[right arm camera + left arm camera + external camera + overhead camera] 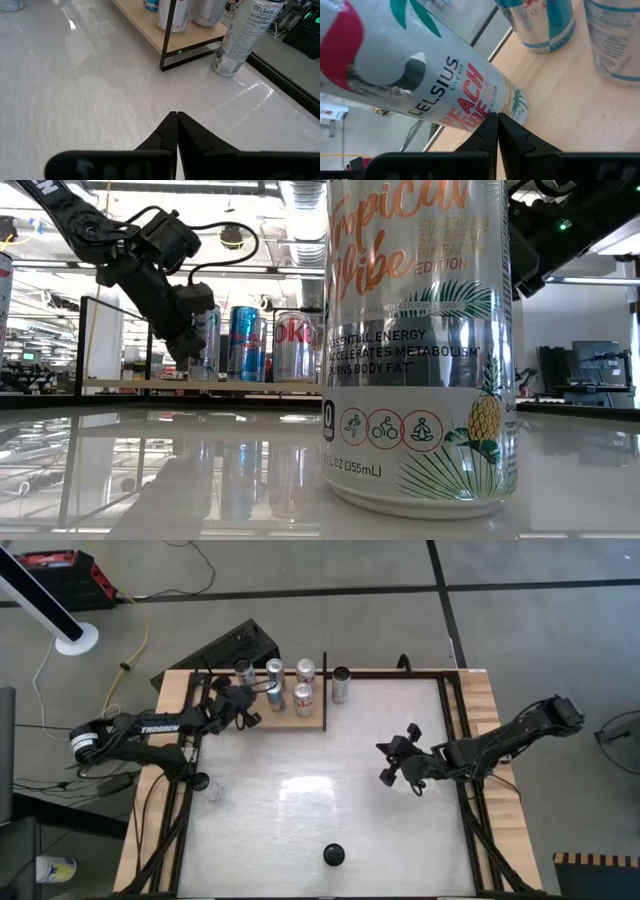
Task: Place canned beverage on shelf
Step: Put the right white-pink soda can on the shelf, then put the bottom white-yellow soda can on the shelf
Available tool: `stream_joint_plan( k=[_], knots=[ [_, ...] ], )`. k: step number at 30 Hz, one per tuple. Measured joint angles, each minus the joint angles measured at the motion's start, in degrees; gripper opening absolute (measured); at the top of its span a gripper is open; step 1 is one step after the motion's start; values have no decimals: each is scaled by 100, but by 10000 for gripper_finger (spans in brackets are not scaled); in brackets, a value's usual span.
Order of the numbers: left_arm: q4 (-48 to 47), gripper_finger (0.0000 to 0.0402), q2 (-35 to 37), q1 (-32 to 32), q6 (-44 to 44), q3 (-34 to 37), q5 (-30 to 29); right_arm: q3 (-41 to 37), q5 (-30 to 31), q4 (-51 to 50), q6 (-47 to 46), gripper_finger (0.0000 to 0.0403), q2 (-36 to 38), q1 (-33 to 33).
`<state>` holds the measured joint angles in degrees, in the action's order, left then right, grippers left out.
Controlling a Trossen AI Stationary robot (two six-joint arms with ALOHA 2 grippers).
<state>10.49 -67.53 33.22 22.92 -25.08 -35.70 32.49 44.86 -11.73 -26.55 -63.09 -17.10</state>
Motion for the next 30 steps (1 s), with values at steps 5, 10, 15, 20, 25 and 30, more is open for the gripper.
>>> stream_joint_plan(
  k=[5, 10, 15, 20, 25, 30],
  knots=[
    [14, 0, 0, 164, 0, 0, 145, 0, 0, 0, 1, 31, 0, -1],
    [14, 0, 0, 272, -7, 0, 251, 0, -1, 0, 2, 31, 0, 0],
    [-3, 0, 0, 247, 40, 0, 248, 0, -2, 0, 4, 31, 0, 0],
    [-183, 0, 63, -90, 85, 0, 175, 0, -2, -2, 15, 31, 0, 0],
    [-472, 0, 313, -594, 221, -2, -483, 0, -2, -4, 17, 31, 0, 0],
    [-932, 0, 900, -1169, 159, -4, -920, 0, -1, -2, 16, 31, 0, 0]
  ],
)
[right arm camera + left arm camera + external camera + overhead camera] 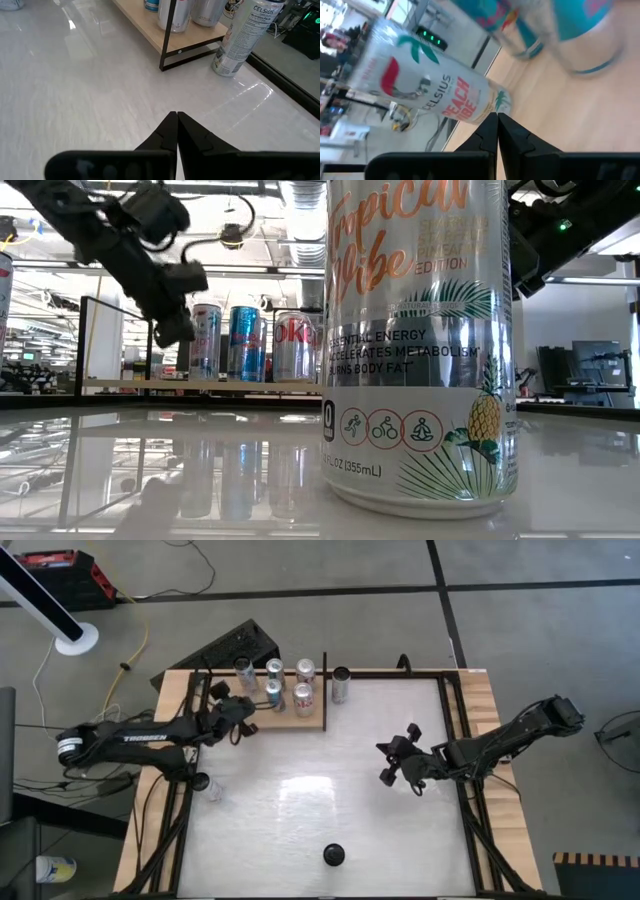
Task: Place canned beverage on shelf
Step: Put the bottom white-yellow soda can on the shelf
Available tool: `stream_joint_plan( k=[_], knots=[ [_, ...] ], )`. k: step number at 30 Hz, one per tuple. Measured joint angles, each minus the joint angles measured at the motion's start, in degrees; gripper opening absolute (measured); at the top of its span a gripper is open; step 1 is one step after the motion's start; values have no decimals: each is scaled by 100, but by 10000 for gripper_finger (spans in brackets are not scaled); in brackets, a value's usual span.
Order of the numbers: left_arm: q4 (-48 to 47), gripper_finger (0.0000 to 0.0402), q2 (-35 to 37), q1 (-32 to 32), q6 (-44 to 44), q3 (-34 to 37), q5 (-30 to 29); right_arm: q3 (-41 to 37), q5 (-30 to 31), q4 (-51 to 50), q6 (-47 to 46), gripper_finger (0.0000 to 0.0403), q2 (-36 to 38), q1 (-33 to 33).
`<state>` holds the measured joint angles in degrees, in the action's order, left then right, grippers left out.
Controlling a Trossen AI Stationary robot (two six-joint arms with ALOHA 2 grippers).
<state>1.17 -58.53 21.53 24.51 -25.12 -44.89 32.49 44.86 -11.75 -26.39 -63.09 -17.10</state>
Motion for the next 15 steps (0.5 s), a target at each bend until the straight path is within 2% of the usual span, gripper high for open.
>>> stream_joint_plan(
  k=[5, 7, 15],
  knots=[
    [-456, 0, 809, -611, -463, 0, -6, 0, 1, 3, 2, 31, 0, 0],
    [-651, 0, 1158, -835, -651, -2, 252, 0, 1, 6, 2, 31, 0, 27],
    [-1355, 0, 2406, -1372, -1328, -4, 2292, 0, 5, 316, -20, 31, 0, 469]
  ],
)
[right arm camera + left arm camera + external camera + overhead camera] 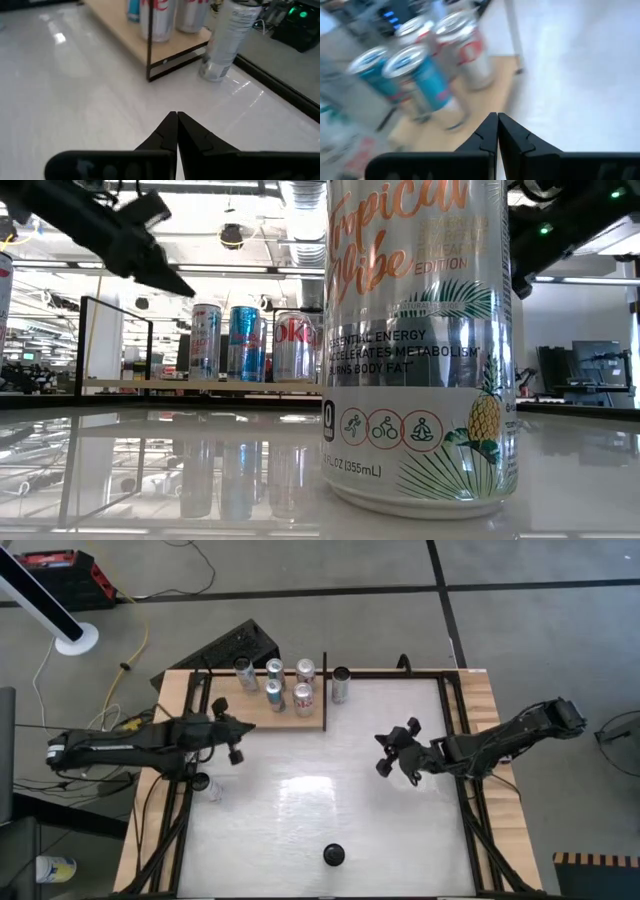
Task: Place canned beverage on shelf
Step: Put the bottom white-yellow soda can on the shelf
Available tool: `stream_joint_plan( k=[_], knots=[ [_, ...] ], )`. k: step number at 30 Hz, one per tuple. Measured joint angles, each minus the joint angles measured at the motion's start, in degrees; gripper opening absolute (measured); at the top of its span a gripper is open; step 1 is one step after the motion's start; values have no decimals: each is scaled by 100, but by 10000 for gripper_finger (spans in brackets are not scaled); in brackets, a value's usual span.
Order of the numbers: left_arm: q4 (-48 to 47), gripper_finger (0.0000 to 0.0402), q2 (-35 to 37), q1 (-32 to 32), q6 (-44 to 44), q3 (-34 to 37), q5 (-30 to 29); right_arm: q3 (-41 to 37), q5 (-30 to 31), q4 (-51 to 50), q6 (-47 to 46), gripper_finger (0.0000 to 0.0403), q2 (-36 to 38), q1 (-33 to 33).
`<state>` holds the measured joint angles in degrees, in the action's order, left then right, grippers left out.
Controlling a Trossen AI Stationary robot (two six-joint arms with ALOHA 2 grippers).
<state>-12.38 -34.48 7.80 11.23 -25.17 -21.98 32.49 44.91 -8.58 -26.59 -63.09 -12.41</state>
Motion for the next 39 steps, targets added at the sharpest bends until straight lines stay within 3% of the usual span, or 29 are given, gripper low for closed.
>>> stream_joint_plan(
  k=[7, 16, 26, 34, 39],
  knots=[
    [-60, 0, 1005, -177, -232, 0, 974, 0, 2, 398, -551, 31, 0, 405],
    [307, 0, 2277, -224, -1333, 0, 2502, -2, -2, 433, -792, 31, 0, 584],
    [-640, 0, 3070, -222, -1404, 0, 2522, 0, -20, 433, -794, 31, 0, 580],
    [-978, 0, 3165, -222, -1591, 2, 2384, 0, -256, 457, -916, 31, 0, 569],
    [-745, 0, 3167, -220, -2021, 2, 2987, 0, -420, 462, -916, 31, 0, 434]
  ],
)
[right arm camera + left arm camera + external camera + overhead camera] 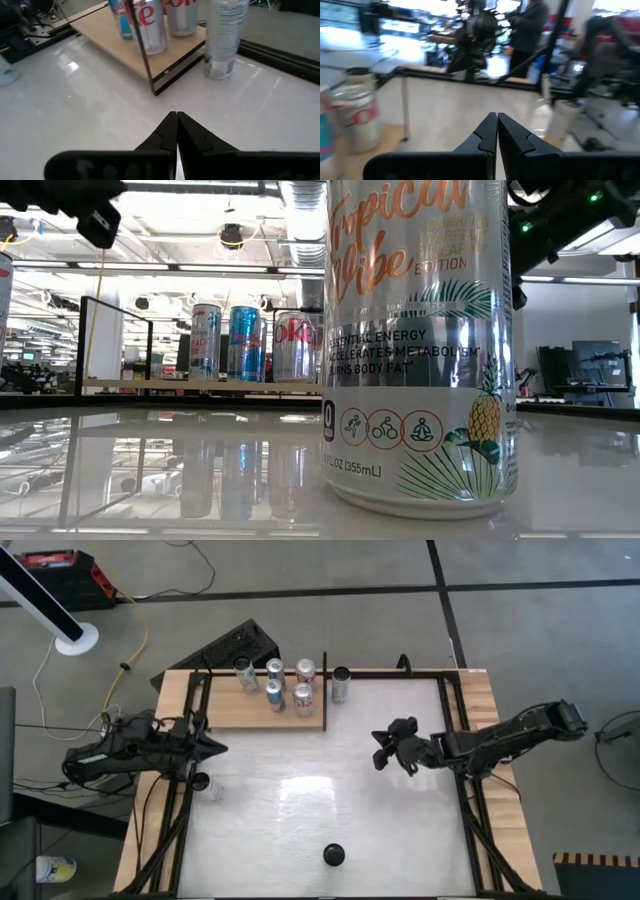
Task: Place canned beverage on shelf
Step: Put the bottom white-yellow soda can on the shelf
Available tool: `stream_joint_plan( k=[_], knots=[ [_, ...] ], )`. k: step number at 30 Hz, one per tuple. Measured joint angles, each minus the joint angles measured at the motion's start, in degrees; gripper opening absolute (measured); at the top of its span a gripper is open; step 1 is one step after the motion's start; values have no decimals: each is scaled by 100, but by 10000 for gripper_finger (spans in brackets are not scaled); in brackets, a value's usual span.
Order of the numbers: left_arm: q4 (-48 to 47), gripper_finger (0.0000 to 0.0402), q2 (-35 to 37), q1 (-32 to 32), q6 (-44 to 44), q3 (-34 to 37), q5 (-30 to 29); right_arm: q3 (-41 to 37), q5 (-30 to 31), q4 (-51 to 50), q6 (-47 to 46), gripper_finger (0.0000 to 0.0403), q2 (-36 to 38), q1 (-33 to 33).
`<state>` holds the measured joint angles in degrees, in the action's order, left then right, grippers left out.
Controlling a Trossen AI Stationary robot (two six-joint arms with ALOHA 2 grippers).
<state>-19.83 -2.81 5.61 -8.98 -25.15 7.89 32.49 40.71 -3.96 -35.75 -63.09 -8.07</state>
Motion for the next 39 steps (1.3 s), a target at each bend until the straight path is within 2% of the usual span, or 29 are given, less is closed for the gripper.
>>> stream_joint_plan(
  k=[5, 11, 18, 24, 26, 33, 39],
  knots=[
    [-108, 0, -134, -2, -98, 4, 56, -1, -3, 178, 7, 31, -2, -174],
    [-113, 0, -700, -88, -203, 7, 169, -2, -33, 876, 269, 31, -15, -628],
    [-147, 0, -1024, -313, 612, 7, 145, 5, -50, 2640, 1039, 31, -815, -1712],
    [-238, 0, -988, -310, 410, 7, -65, 132, -54, 3343, 1164, 31, -1702, -2329],
    [-358, 0, -988, -310, 383, 7, -69, 343, -196, 3363, 1294, 31, -1919, -2482],
    [-359, 0, -990, -310, 729, 7, -67, 1496, -1398, 3285, 2337, 31, -2522, -2911],
    [-322, 0, -988, -310, 838, 7, -73, 2552, -1473, 2562, 3491, 44, -3049, -3134]
  ],
)
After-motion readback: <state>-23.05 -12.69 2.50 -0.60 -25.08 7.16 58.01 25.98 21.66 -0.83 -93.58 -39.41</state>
